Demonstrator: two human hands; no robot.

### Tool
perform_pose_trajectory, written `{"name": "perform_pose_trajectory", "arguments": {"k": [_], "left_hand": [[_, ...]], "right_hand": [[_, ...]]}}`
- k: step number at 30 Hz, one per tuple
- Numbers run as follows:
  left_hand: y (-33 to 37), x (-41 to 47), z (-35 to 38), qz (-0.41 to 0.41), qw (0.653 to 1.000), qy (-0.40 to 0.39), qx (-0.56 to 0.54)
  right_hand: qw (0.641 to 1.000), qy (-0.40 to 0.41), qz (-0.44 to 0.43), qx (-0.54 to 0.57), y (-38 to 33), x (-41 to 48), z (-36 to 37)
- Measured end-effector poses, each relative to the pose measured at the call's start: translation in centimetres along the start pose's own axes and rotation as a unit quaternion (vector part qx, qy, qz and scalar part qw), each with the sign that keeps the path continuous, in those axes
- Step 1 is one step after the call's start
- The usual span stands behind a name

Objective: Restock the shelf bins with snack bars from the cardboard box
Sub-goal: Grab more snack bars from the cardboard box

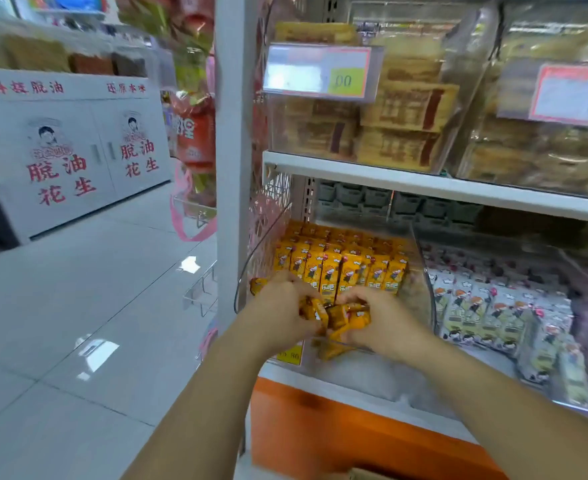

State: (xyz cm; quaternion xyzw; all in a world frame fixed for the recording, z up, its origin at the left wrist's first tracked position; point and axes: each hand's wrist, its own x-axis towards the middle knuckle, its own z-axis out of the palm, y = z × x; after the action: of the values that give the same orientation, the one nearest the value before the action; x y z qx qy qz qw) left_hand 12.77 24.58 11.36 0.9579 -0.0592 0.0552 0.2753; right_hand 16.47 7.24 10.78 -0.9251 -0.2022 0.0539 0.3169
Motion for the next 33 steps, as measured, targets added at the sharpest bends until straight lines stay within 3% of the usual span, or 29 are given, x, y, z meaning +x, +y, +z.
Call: {"name": "perform_pose_trajectory", "arguments": {"k": [9, 15, 21, 25, 29, 33], "left_hand": [[-1.1, 1.0, 0.6, -0.013, 0.999, -0.028, -0.012], [-0.8, 0.5, 0.5, -0.084, 0.995, 0.023, -0.04], [-1.4, 0.7, 0.1, -0.121, 0.978, 0.122, -0.114], [-1.5, 0.7, -0.6, -0.122, 0.938, 0.215, -0.245], [-1.3, 1.2, -0.5, -0.114, 0.926, 0.204, -0.295], [-0.3, 1.4, 0.9, -0.093, 0.927, 0.193, -0.307]], "right_hand": [[0.988, -0.11, 0.035, -0.104, 0.3, 1.1, -0.1], [0.967, -0.138, 0.083, -0.199, -0.4, 3.0, 0.8], [0.987, -0.005, 0.039, -0.157, -1.4, 3.2, -1.5], [0.99, 0.083, -0.031, -0.114, -2.7, 2.3, -5.9], [0.996, 0.077, -0.031, 0.012, -1.9, 1.2, -7.2], [0.996, 0.065, -0.045, 0.029, -0.9, -0.1, -6.4]]}}
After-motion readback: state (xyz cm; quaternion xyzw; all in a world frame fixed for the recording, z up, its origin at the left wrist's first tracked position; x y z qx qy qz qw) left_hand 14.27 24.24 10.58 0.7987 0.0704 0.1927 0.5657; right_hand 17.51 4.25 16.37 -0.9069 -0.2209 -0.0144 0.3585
